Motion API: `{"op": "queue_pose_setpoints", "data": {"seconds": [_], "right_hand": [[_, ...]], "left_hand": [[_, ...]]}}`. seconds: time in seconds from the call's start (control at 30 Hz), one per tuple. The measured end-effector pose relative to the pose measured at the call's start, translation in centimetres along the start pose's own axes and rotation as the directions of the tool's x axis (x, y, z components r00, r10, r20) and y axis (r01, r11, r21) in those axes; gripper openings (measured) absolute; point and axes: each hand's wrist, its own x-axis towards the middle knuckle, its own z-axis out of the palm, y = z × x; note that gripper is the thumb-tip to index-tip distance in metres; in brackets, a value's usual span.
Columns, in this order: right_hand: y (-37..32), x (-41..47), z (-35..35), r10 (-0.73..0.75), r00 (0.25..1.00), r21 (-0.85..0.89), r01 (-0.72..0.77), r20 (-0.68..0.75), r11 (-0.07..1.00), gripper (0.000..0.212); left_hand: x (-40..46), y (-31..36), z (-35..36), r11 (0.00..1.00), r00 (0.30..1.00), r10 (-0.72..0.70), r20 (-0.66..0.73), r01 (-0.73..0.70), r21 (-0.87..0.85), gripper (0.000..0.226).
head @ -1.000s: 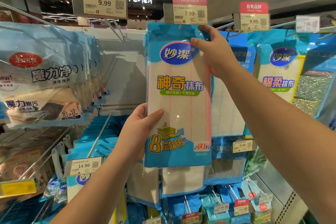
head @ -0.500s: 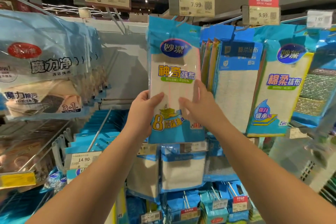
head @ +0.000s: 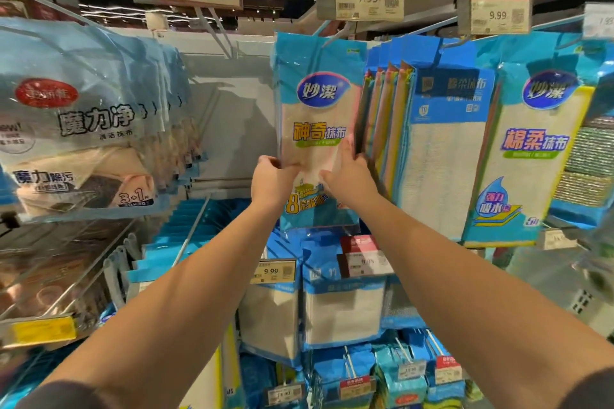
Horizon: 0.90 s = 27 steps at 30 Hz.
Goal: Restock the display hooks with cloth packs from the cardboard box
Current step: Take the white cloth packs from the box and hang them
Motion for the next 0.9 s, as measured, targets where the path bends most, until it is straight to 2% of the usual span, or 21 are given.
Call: {"op": "queue_pose_setpoints", "data": {"seconds": [0.17, 0.37, 0.5, 0.6, 0.73, 0.8, 0.9], "right_hand": [[-0.1, 2.0, 1.3, 0.018, 0.998, -0.066, -0.022, -0.058, 0.998, 0.088], [0.3, 2.8, 1.4, 0.064, 0.995, -0.047, -0.067, -0.071, 0.997, 0.086], [1.2, 1.6, 1.2, 0.042, 0.999, -0.051, -0.043, -0.027, 0.998, 0.09], [1.5, -0.1, 1.2, 0.037, 0.999, -0.073, -0.037, 0.001, 0.997, 0.087], [1.4, -3.6, 0.8, -0.028, 1.0, -0.04, 0.028, -0.004, 0.999, 0.075], [0.8, -6.0, 0.4, -0.072, 0.997, -0.034, 0.073, 0.023, 0.997, 0.068], [-0.5, -10.1, 0.5, -0.147, 0.987, -0.039, 0.15, 0.067, 0.988, 0.056]], "left_hand": [[2.8, -0.4, 0.6, 0.994, 1.0, -0.014, 0.012, 0.013, 0.104, 0.034], [3.9, -0.5, 1.7, 0.997, 0.997, -0.063, 0.043, 0.061, 0.044, 0.028], [2.9, -1.0, 1.5, 0.997, 0.999, -0.021, 0.044, 0.018, 0.076, 0.029], [1.8, -1.4, 0.8, 0.99, 0.998, -0.015, 0.056, 0.007, 0.14, 0.045], [-1.1, -2.3, -1.2, 0.978, 0.996, -0.043, 0.081, 0.025, 0.209, 0.084], [-2.8, -3.0, -3.1, 0.967, 0.998, -0.004, 0.07, -0.014, 0.254, 0.073], [-5.9, -4.0, -6.8, 0.97, 0.995, 0.094, 0.042, -0.101, 0.222, 0.046]]}}
